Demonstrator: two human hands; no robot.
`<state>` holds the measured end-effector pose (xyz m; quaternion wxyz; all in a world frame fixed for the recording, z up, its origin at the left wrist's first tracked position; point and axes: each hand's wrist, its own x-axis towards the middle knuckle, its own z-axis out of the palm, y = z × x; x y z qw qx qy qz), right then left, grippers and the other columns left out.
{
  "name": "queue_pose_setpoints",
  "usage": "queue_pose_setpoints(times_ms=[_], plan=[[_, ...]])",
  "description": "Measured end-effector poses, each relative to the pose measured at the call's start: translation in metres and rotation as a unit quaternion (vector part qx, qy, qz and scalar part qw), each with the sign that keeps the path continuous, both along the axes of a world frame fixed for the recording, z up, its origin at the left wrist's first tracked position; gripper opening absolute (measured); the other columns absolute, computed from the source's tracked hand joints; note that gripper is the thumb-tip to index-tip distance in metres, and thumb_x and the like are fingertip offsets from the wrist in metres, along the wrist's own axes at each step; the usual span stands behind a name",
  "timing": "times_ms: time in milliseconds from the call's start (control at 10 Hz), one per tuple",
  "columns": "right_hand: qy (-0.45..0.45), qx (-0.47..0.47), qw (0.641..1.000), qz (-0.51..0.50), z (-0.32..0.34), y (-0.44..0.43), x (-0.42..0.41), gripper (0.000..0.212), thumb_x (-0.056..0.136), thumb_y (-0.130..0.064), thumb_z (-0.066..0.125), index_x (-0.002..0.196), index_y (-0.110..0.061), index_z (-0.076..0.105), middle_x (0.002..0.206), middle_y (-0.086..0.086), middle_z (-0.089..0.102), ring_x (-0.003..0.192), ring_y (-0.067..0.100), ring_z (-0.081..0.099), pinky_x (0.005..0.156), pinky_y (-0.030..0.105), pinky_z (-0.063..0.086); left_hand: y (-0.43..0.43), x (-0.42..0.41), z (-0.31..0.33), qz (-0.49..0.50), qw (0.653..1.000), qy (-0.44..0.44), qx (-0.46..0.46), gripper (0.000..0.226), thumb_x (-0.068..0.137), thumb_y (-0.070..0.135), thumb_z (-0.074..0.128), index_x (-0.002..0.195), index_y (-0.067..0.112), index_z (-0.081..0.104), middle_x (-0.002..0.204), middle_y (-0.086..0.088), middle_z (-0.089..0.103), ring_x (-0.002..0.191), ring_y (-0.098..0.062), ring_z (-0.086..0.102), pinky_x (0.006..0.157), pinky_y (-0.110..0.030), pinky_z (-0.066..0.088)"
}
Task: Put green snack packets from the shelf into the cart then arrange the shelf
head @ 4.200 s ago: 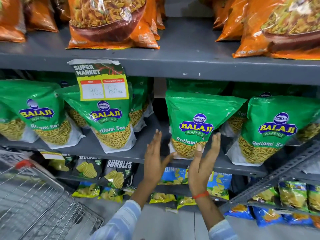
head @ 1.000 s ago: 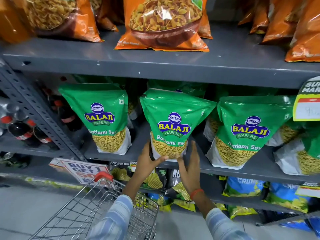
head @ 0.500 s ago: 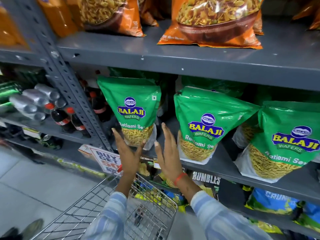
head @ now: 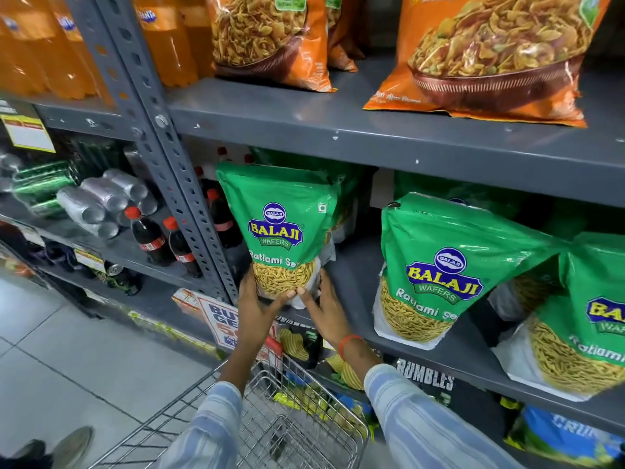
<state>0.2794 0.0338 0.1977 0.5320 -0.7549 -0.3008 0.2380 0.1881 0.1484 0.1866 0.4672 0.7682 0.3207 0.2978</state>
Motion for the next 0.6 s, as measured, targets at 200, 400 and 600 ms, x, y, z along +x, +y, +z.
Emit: queue_pose_setpoints(times_ms=[200, 400, 600], plan=[[-0.006, -0.002, 1.0, 0.011, 0.0, 0.007, 0.001, 0.068, 0.09, -0.039, 0.05, 0.144, -0.028, 0.011, 0.153, 0.006, 0.03, 0.136, 0.025, 0.038, 0.11, 0.041, 0.038, 0.002, -0.002, 0.003, 0.006, 1.0, 0.012, -0.008, 0.089, 0.065, 0.055, 0.069, 0.14, 0.027, 0.028, 0.136, -0.003, 0.054, 0.12, -0.02, 0.055, 0.099, -0.044, 0.05], [0.02, -0.018, 0.999, 0.025, 0.012, 0.002, 0.0, 0.067, 0.09, -0.037, 0.051, 0.144, -0.025, 0.013, 0.152, 0.007, 0.033, 0.134, 0.028, 0.04, 0.107, 0.04, 0.038, -0.005, -0.002, 0.016, -0.007, 0.997, 0.062, -0.047, 0.093, 0.075, 0.038, 0.072, 0.145, 0.022, 0.013, 0.144, -0.007, 0.046, 0.128, -0.026, 0.048, 0.106, -0.047, 0.043], [-0.067, 0.016, 0.995, -0.075, 0.046, -0.032, -0.007, 0.038, 0.092, -0.019, 0.047, 0.129, -0.009, 0.042, 0.13, 0.019, 0.054, 0.117, 0.034, 0.053, 0.091, 0.036, 0.045, -0.054, 0.004, 0.041, 0.038, 0.988, 0.139, -0.047, 0.073, 0.088, 0.014, 0.053, 0.143, 0.006, 0.005, 0.139, -0.023, 0.046, 0.119, -0.04, 0.052, 0.098, -0.052, 0.047]])
